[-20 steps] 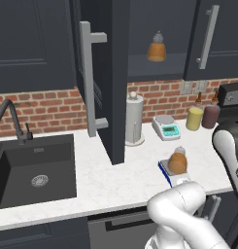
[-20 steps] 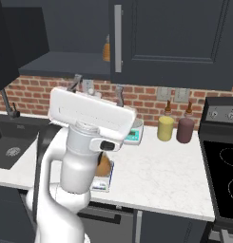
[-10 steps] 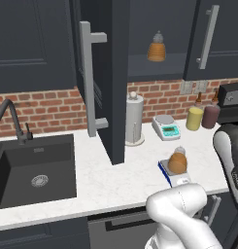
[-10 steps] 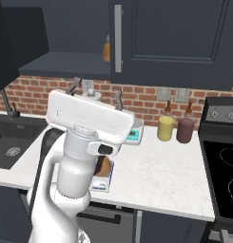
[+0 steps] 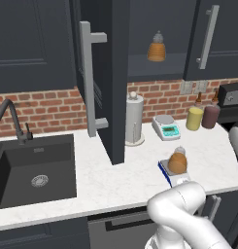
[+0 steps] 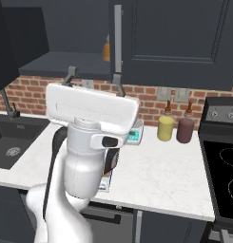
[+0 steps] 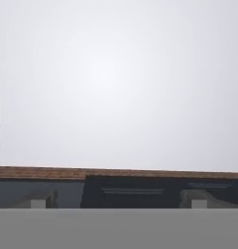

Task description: Pick the honey bottle and place it on the digital scale for weighing, and close the cabinet.

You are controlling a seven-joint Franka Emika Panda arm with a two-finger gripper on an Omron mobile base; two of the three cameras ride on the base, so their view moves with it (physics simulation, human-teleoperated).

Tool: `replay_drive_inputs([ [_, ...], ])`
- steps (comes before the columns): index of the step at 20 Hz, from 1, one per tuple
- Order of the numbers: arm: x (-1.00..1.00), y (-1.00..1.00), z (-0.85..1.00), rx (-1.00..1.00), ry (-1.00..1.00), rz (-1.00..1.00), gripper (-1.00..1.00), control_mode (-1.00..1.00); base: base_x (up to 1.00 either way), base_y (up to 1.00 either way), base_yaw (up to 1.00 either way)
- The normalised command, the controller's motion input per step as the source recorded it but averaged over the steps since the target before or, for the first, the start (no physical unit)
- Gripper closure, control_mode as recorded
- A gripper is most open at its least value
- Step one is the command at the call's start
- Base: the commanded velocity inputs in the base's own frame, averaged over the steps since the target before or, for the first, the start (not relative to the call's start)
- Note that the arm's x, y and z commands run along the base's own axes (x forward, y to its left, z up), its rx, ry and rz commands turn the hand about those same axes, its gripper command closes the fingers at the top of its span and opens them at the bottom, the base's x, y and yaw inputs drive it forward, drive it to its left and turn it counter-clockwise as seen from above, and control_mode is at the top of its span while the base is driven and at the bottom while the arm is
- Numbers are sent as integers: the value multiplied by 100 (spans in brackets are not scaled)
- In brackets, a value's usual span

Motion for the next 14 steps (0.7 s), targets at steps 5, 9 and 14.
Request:
replay_drive_inputs([
  [5, 0, -57, 0, -45, 9, -12, -100, -100, 0, 0, 0],
  [9, 1, -83, 8, -41, 19, -18, -100, -100, 0, 0, 0],
  [14, 0, -68, 25, -35, 29, -31, -100, -100, 0, 0, 0],
])
